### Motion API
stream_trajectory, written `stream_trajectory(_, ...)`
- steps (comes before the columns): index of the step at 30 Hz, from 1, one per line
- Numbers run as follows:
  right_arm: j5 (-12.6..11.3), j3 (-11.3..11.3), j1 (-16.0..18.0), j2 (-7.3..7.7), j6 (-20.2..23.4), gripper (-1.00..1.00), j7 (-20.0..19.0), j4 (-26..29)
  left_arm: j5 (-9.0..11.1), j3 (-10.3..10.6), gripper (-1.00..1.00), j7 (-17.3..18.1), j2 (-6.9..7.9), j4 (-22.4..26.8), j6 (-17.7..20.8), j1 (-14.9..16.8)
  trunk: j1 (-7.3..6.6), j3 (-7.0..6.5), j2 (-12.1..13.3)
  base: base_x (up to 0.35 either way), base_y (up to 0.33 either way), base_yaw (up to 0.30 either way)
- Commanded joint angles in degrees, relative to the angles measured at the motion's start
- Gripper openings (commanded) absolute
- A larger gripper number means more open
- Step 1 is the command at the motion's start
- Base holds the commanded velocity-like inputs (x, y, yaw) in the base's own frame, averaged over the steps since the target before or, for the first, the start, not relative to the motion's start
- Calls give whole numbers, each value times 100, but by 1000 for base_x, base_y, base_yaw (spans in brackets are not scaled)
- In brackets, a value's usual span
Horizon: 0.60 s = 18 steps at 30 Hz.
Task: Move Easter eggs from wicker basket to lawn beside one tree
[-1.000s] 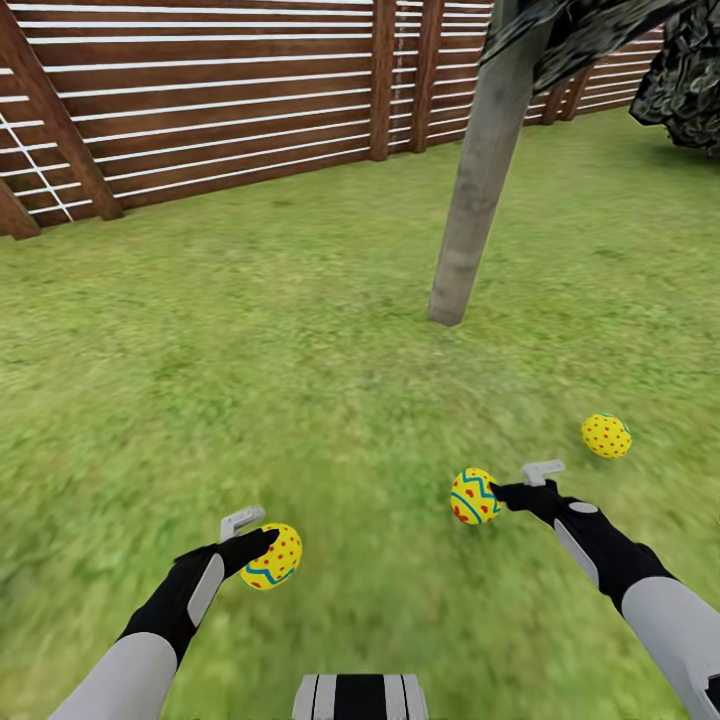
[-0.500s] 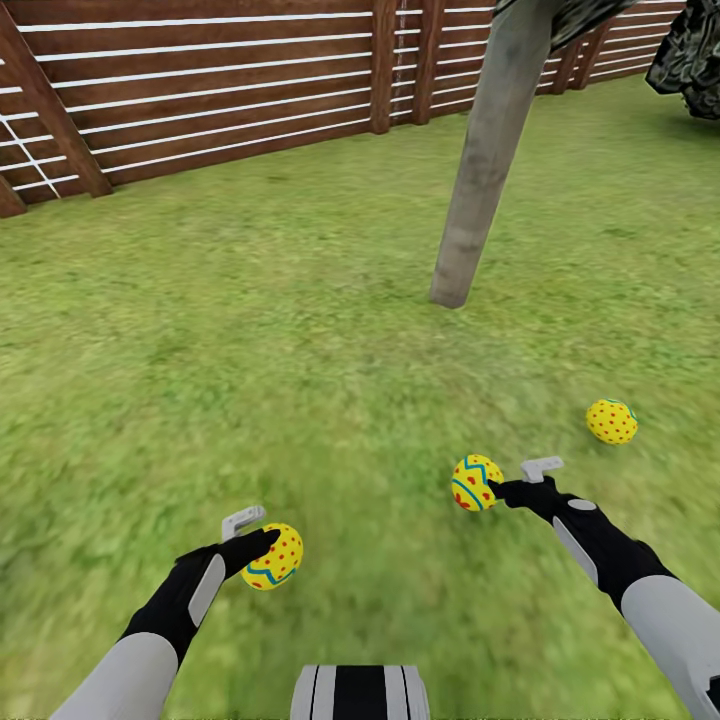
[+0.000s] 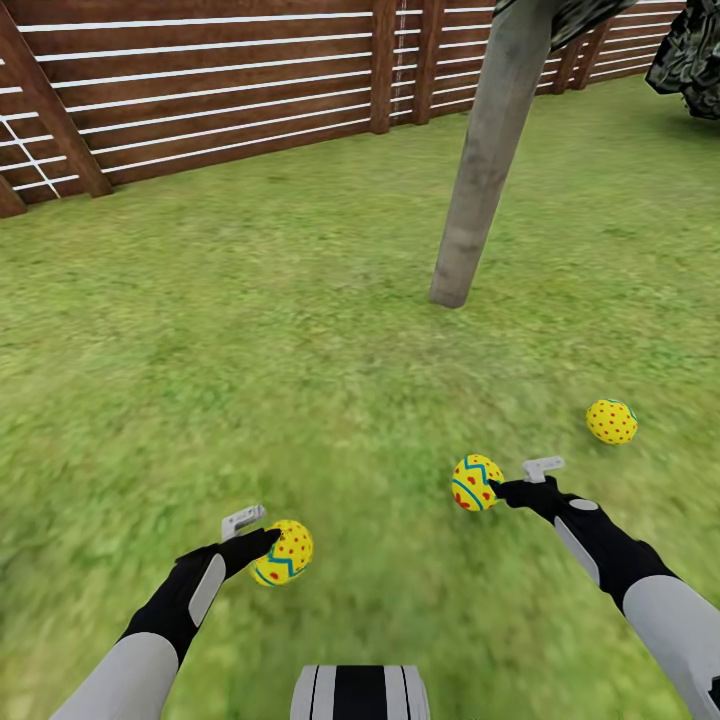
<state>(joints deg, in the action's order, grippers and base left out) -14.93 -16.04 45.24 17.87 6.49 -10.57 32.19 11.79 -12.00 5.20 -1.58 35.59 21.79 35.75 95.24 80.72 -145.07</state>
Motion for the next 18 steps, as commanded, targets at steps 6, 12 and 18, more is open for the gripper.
stream_trajectory(6,-30,-39,3,-20,36,100,11,9,16,-40,100,25,-11,7,45,2,-1,4,-2,0,0,0)
stream_trajectory(12,-10,-40,3,-21,36,100,18,7,8,-39,100,28,-39,-34,45,2,-6,-40,1,0,0,0)
stream_trajectory(18,-1,-52,3,-26,37,100,20,7,9,-39,100,16,-64,-188,45,2,-22,-173,9,-86,0,0)
